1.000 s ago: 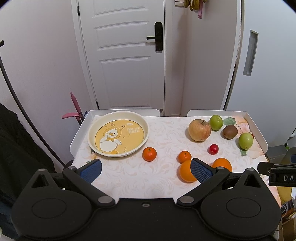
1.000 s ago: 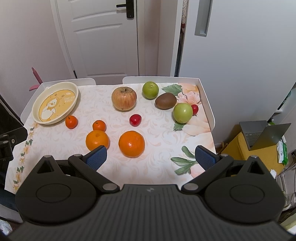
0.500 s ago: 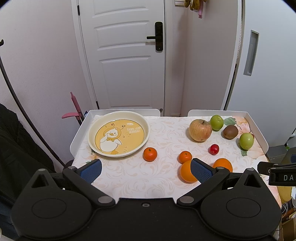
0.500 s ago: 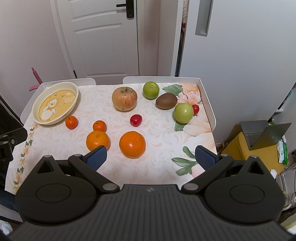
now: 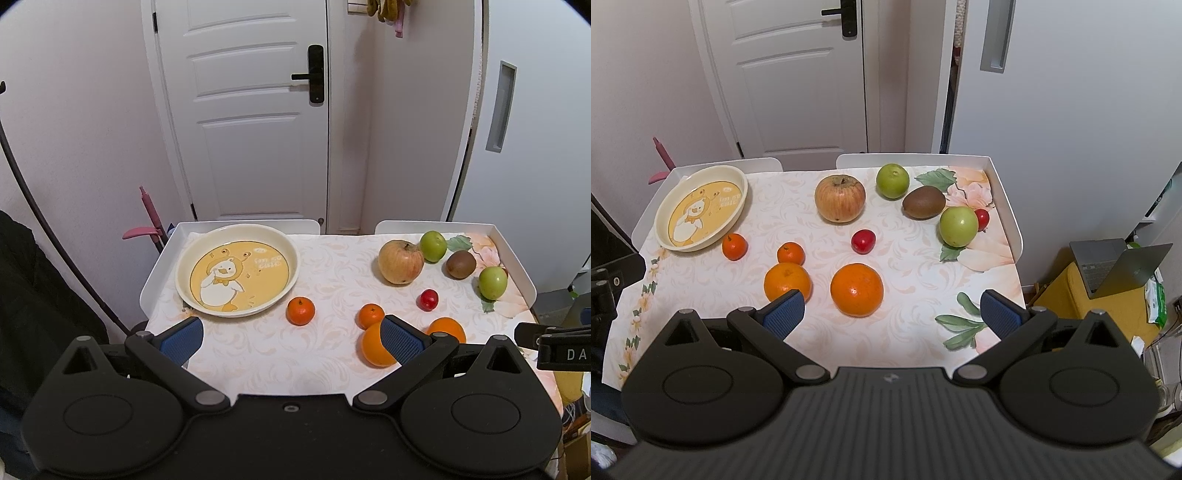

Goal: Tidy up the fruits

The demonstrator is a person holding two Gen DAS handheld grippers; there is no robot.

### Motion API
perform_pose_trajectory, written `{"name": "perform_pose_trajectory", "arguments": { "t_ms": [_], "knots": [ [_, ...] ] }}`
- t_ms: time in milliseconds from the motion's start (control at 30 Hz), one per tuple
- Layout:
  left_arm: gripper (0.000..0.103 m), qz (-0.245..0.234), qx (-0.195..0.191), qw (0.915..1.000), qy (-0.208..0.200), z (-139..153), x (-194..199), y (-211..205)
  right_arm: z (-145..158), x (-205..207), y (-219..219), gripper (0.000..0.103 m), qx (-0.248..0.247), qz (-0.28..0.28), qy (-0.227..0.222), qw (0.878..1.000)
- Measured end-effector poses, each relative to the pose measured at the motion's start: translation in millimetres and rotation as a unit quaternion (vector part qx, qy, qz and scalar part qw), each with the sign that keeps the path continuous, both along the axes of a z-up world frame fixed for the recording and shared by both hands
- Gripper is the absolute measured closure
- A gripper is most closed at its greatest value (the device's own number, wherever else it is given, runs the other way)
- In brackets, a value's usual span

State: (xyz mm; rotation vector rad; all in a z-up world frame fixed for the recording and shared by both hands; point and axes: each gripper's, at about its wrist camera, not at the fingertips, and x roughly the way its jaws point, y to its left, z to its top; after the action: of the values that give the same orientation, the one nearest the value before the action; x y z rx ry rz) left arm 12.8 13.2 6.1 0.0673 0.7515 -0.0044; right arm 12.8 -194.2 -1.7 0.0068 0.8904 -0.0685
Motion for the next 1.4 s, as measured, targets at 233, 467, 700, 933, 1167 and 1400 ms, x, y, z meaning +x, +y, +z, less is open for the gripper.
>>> {"name": "perform_pose_trajectory", "arguments": {
  "t_ms": [233, 467, 700, 933, 1167, 1400],
  "knots": [
    [0.000, -0.001, 0.001, 1.0000, -0.001, 0.5, 0.8, 0.9, 1.3, 1.5, 1.0, 0.000, 0.001, 0.000, -0.001, 1.000],
    [0.000, -0.004, -0.001, 1.0000, -0.002, 0.2, -0.4, -0.3, 0.1, 0.5, 1.4, 0.000, 0.002, -0.001, -0.002, 1.000],
    [0.000, -0.011, -0.003, 0.9999, -0.005, -0.2, -0.3, 1.3, -0.3, -4.7, -0.2, 0.000, 0.010, -0.010, -0.010, 1.000],
    [0.000, -0.051, 0.005, 0.9986, -0.007, -8.3, 13.0, 0.3, -10.1, -3.7, -4.4, 0.000, 0.015, -0.019, -0.014, 1.000],
    [0.000, -0.107, 0.005, 0.9943, 0.000, -42.4, 29.3, -2.6, -46.3, -0.1, -11.5, 0.000, -0.001, 0.004, -0.013, 1.000],
    [0.000, -0.133, -0.013, 0.9910, 0.007, -78.7, 42.3, -14.4, -80.1, 9.5, -17.7, 0.000, -0.014, 0.076, -0.022, 0.997]
  ]
}}
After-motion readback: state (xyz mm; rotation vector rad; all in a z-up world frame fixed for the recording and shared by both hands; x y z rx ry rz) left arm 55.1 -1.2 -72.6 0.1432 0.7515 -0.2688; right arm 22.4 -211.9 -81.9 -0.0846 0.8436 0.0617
